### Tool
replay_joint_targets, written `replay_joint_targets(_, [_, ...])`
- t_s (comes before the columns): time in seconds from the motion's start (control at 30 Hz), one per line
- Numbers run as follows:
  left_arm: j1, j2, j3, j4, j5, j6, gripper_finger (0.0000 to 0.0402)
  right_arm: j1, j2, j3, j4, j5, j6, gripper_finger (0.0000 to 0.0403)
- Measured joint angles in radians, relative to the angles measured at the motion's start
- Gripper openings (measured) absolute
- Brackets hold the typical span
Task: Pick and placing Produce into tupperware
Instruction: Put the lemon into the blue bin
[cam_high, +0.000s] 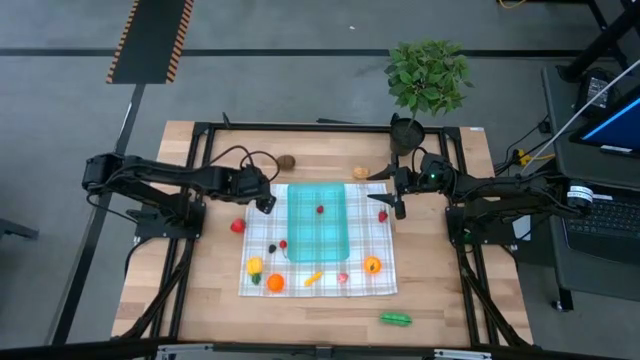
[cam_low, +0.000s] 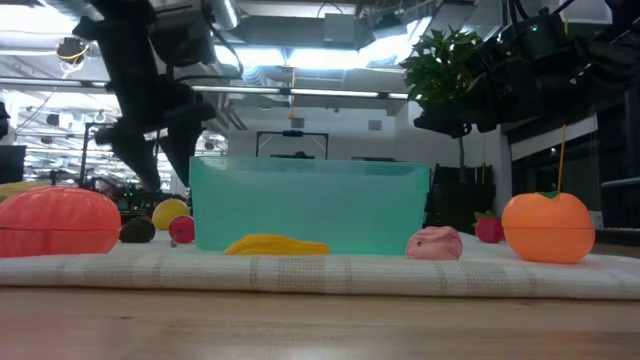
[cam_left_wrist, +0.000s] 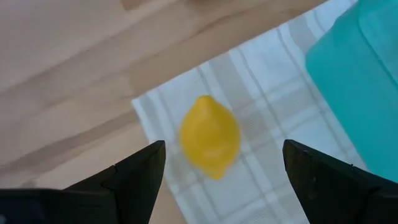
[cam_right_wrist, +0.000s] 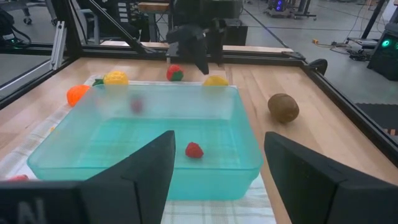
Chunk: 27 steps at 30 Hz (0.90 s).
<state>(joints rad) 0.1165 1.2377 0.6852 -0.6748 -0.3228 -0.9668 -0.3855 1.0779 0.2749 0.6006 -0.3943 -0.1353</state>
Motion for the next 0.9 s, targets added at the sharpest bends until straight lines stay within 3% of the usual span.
replay_joint_targets(0.3, [0.0,0.0,-0.051,0.043,-0.001,0.0,0.0314,0.0,0.0,0.0,0.0,0.0,0.0,0.0249])
replay_joint_targets(0.5, [0.001,0.007,-0.114,0.176,-0.001,0.0,0.0314,0.0,0.0,0.0,0.0,0.0,-0.001,0.0249])
replay_joint_targets(0.9, [0.003,0.137,-0.128,0.241,-0.004,0.0,0.0314,0.0,0.0,0.0,0.001,0.0,-0.001,0.0249])
